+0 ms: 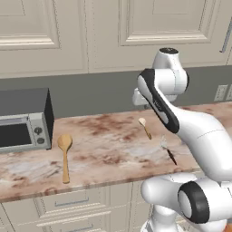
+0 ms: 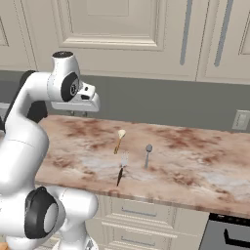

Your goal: Organize the utensils by type. Pick up the wooden spoons from the counter and place them in the open cabinet. Then pick up the metallic utensils from the counter and place them in the open drawer.

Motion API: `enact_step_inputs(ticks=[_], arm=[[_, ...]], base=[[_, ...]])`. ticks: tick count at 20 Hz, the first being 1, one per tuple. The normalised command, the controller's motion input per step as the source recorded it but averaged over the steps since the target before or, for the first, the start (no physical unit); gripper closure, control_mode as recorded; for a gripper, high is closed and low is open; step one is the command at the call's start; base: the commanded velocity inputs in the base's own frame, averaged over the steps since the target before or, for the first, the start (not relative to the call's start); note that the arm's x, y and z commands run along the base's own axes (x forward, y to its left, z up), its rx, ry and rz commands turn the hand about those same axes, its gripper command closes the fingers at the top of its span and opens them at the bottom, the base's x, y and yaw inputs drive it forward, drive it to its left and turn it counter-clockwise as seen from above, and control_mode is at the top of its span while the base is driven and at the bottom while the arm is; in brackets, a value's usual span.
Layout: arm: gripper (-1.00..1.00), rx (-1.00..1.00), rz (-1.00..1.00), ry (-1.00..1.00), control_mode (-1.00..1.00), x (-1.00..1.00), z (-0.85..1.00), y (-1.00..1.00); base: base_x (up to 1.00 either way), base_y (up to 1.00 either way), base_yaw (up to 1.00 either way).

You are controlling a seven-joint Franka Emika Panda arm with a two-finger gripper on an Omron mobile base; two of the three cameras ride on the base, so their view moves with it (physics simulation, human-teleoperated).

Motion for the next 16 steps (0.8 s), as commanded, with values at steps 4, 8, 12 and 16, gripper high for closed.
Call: enact_step_inputs(ticks=[4, 8, 12, 16], arm=[[-1.0, 0.0, 0.04, -0.14, -1.0, -0.28, 0.0, 0.1], [-1.0, 0.0, 0.02, -0.05, -1.0, -0.48, -0.15, 0.46], [-1.0, 0.0, 0.0, -0.01, -1.0, -0.24, -0.36, 0.71], [-1.0, 0.0, 0.0, 0.01, -1.0, 0.02, -0.43, 0.63]], base=[[0.0, 0.0, 0.0], [0.0, 0.0, 0.0], [0.0, 0.0, 0.0], [0.0, 0.0, 0.0]])
